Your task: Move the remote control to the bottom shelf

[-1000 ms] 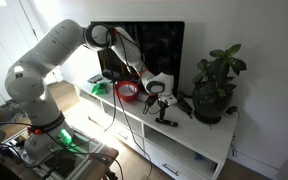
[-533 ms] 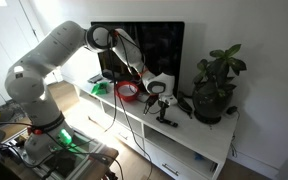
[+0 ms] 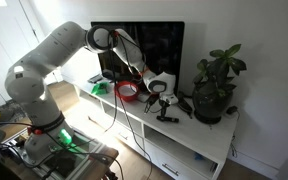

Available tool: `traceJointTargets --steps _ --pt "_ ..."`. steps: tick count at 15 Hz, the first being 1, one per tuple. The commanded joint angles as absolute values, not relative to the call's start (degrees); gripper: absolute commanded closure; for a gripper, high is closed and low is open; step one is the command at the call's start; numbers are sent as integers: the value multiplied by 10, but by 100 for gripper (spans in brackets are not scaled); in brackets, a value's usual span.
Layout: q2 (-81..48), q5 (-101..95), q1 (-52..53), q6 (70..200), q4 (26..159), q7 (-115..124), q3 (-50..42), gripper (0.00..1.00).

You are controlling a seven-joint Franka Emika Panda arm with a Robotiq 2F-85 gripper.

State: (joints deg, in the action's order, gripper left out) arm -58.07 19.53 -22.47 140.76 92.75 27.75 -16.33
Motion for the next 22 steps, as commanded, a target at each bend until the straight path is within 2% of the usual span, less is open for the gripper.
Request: traceJointTargets --steps 1,8,12,22 --pt "-595 203 -232 1387 900 289 -162 83" --pt "-574 193 -220 1337 910 339 -196 83" --pt "-562 189 -232 1273 908 368 -216 83" --pt "-538 174 -275 1214 950 332 -238 83"
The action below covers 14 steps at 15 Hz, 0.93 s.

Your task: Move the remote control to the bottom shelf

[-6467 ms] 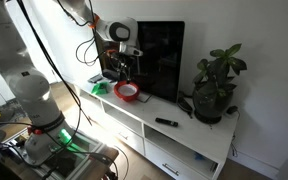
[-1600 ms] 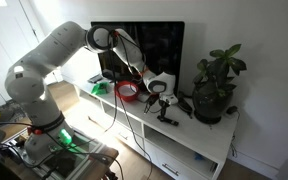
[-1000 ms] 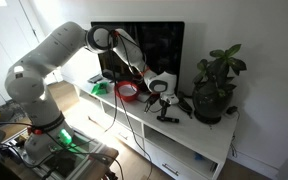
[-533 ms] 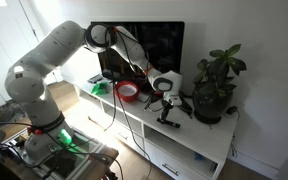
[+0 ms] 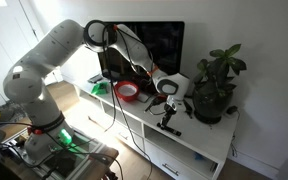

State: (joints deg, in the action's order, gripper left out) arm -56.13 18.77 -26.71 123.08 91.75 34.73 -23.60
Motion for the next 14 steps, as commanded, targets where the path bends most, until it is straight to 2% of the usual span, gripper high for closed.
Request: traceJointTargets --steps 1,10,14 --pt "-540 176 -280 1217 955 322 -239 83" --pt "-563 233 -352 1294 992 222 -202 83" --pt "-586 243 -377 1285 976 230 -190 83"
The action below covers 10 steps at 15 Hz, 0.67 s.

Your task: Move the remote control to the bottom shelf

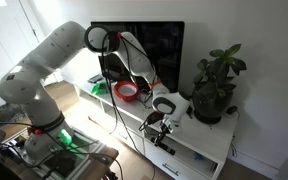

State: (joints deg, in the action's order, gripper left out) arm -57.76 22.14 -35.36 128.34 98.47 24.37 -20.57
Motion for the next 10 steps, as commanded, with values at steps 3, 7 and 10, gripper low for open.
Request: traceJointTargets --steps 3,7,10 --pt "-588 235 -372 1281 976 243 -193 58" --pt "-588 238 -378 1281 971 243 -188 58" --pt "-588 239 -378 1281 970 243 -187 58"
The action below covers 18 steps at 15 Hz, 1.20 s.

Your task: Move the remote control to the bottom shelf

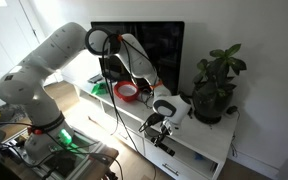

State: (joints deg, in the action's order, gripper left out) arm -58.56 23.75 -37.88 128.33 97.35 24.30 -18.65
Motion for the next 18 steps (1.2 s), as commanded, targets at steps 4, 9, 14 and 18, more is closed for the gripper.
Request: traceJointTargets --steps 4,9,14,18 --pt "-621 219 -355 1290 962 264 -197 83" --pt "-670 232 -351 1307 959 250 -187 83" --pt "-700 252 -369 1398 968 215 -169 83" --pt "-709 266 -400 1471 971 171 -130 83"
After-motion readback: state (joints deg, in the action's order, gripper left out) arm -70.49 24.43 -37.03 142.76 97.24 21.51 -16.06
